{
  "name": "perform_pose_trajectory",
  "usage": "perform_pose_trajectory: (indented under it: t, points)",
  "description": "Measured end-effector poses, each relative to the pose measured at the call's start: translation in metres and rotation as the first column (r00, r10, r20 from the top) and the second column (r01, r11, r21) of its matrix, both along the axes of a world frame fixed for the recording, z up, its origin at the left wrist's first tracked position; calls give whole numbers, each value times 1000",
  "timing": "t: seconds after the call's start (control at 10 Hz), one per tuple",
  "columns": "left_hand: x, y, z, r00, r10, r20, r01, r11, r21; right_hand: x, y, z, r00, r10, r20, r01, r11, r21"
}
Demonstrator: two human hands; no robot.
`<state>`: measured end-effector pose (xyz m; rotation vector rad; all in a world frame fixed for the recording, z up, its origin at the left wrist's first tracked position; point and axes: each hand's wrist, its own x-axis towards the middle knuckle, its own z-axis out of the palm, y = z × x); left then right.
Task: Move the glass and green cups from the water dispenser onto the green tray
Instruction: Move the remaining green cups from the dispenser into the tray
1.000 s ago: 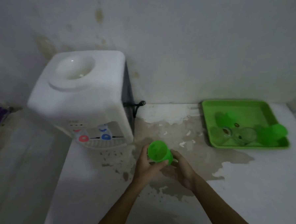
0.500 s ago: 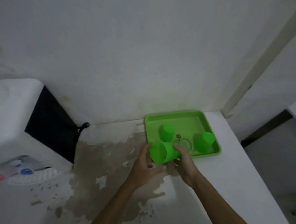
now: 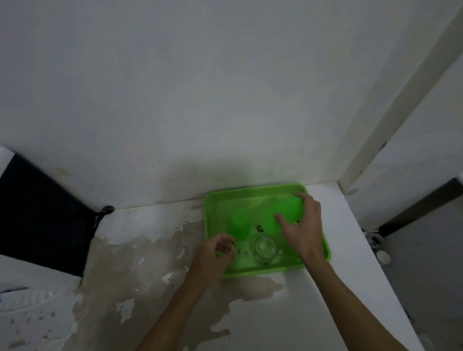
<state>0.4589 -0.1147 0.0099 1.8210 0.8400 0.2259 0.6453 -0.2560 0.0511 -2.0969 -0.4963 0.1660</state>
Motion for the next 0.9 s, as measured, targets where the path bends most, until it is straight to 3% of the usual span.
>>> perform_pose_trajectory:
  t: [0.2,0.4,0.7,0.9]
  points:
    - [15,12,-13,993,-50,-103,55,997,48,22,17,-28,977,194,86,-171,959,-227]
    - [21,20,-27,986,-63,-154,74,995,63,34,32,-57,956,287,60,-228,856,-465]
    - [20,21,-31,982,-106,-155,123,986,111,37,34,-60,959,281,20,-230,822,-521]
    - [15,25,-16,972,-169,-164,177,984,35,31,39,-35,949,296,109,-190,811,-553]
